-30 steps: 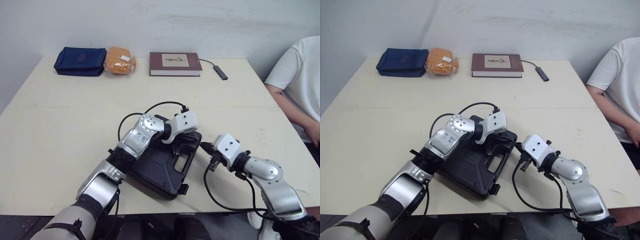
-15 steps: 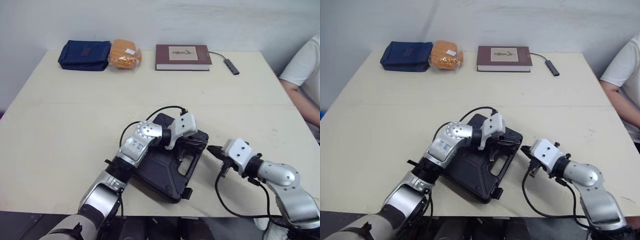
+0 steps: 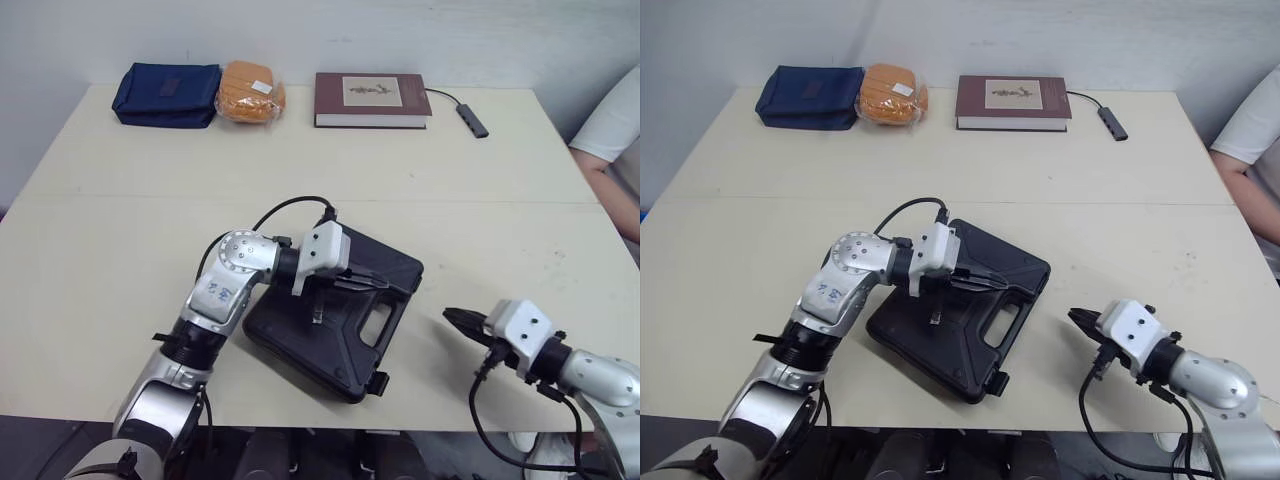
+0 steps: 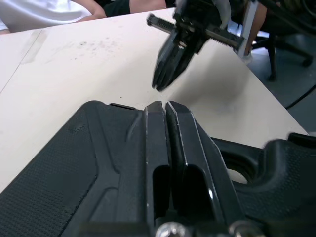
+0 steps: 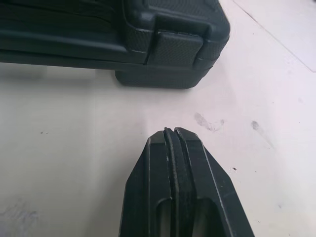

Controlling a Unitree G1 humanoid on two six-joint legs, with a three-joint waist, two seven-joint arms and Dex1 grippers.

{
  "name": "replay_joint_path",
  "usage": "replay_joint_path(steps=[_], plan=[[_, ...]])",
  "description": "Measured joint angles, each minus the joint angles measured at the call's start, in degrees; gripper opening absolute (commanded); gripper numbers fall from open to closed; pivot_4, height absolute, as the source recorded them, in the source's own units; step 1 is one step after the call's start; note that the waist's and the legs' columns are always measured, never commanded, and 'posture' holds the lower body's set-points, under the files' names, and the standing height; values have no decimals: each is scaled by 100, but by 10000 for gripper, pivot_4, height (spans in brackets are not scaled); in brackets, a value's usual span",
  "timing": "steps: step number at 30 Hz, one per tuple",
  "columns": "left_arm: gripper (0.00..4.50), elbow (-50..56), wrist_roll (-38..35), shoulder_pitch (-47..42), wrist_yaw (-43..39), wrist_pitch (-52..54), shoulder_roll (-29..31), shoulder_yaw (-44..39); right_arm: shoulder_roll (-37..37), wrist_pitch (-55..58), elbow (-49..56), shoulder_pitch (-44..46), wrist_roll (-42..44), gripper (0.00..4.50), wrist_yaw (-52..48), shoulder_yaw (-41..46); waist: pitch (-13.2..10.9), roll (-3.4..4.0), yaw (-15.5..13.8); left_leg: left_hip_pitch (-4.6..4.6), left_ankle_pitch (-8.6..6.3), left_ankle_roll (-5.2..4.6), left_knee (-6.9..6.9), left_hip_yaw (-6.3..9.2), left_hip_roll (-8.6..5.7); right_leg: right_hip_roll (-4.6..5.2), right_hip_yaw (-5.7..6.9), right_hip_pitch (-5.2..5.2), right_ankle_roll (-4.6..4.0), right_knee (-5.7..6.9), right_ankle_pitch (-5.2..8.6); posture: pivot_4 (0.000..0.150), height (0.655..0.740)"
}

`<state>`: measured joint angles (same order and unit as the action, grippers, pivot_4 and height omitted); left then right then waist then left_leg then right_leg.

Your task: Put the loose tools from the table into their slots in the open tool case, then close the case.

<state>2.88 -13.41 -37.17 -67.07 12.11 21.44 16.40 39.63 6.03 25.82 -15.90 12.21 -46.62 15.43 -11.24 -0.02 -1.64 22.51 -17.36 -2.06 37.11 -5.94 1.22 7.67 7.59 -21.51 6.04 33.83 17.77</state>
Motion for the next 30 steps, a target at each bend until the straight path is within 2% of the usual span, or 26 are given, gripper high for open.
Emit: replay_joint_path(steps=[11, 17, 22, 30], plan=[[473, 1575, -85, 927, 54, 686, 815, 87, -97, -437, 484, -994, 505, 0, -395, 50, -13, -5, 8, -7, -1, 2, 4, 1, 3, 4, -21, 1, -1, 8, -2, 1500, 7400], [473, 2237, -79, 1370, 105, 1131, 1307, 295, -43, -320, 861, -1340, 543, 0, -570, -632, -13, -3, 8, -13, -3, 18, -1, 2, 15, -3, -26, -2, -14, 15, 5, 1500, 7400], [473, 2552, 5, 1402, 260, 1368, 1386, 497, 45, -112, 1012, -1368, 457, 0, -600, -1077, -14, -5, -3, -12, -4, 15, 8, 2, 13, 0, -27, 0, -14, 16, 4, 1500, 7400], [473, 2833, 121, 1340, 650, 1901, 1549, 812, 44, 175, 1013, -918, 149, 0, -413, -1781, -8, -4, 6, -22, -2, 19, 7, 1, 16, -4, -28, 3, -18, 24, 6, 1500, 7400]])
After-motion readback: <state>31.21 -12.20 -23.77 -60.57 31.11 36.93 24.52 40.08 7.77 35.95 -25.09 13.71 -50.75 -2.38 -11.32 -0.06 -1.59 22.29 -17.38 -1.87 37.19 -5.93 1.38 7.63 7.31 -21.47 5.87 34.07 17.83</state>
